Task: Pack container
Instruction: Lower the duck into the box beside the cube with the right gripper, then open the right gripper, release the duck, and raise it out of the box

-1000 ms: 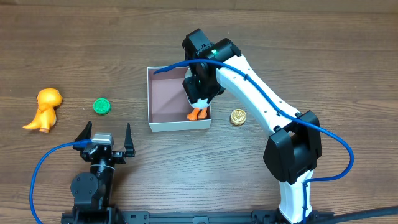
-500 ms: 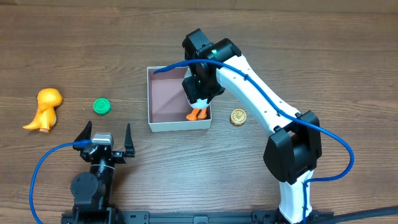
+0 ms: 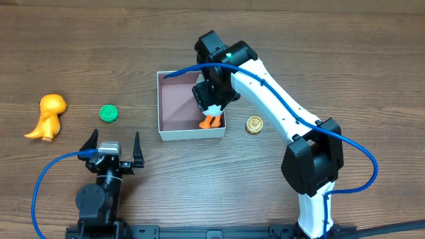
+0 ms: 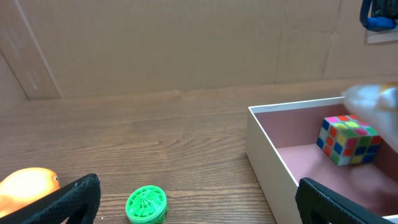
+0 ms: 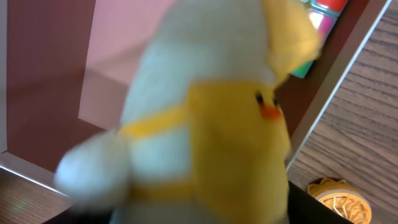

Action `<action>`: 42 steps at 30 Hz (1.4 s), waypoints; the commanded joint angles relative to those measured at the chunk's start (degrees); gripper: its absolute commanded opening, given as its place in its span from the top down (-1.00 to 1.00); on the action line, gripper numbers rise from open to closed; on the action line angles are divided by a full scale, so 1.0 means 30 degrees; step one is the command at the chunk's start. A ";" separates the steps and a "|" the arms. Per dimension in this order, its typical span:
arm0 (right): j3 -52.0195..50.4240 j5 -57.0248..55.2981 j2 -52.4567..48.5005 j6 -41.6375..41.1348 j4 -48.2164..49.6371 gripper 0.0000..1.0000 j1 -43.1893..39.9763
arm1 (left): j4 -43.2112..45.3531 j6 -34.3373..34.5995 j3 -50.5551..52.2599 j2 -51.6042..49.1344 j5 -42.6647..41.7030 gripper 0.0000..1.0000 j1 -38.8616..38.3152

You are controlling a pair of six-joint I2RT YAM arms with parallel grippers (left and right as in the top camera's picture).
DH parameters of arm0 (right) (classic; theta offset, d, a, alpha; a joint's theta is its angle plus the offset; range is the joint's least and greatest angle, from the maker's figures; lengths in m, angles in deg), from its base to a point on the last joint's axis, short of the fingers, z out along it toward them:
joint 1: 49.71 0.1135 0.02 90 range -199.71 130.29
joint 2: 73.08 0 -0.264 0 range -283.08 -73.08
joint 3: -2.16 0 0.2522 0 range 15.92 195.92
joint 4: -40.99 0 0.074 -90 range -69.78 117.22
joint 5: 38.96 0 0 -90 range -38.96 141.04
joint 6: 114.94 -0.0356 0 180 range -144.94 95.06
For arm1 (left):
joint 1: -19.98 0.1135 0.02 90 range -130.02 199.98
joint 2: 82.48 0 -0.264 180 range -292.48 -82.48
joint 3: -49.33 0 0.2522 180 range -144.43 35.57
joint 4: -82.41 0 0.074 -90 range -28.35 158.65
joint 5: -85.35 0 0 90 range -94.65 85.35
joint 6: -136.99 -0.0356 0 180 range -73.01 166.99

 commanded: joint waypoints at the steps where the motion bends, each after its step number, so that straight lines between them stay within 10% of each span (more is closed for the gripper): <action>1: 0.0007 0.0007 -0.0007 -0.0080 0.0124 -0.42 -0.0102 | 0.0007 -0.0291 0.0058 0.0036 -0.0328 -1.00 0.0153; 29: 0.0707 0.0379 -0.0007 -0.0080 0.0175 -0.58 -0.0080 | 0.0007 -0.0291 0.0058 0.0036 -0.0328 -1.00 0.0153; 42: 0.0882 0.2470 -0.0073 -0.0007 0.1851 0.71 0.1158 | 0.0007 -0.0291 0.0058 0.0036 -0.0328 -1.00 0.0153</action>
